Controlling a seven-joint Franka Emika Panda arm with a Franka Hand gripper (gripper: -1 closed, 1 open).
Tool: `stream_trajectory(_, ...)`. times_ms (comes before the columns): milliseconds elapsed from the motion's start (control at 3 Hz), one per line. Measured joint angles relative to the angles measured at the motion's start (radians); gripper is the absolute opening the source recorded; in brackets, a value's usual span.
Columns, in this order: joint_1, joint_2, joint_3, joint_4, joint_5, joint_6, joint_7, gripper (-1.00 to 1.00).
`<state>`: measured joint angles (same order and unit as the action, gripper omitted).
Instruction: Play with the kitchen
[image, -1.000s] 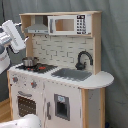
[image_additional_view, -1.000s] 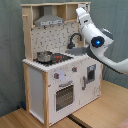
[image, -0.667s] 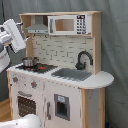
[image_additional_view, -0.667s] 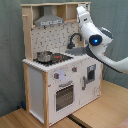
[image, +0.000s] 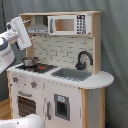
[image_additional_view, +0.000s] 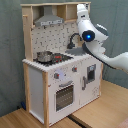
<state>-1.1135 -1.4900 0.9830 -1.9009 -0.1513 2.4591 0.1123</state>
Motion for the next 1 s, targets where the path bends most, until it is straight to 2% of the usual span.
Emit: stream_trajectory(1000, -0.224, 0.007, 0.003, 0.145, 0.005, -0.083, 0.134, 1.0)
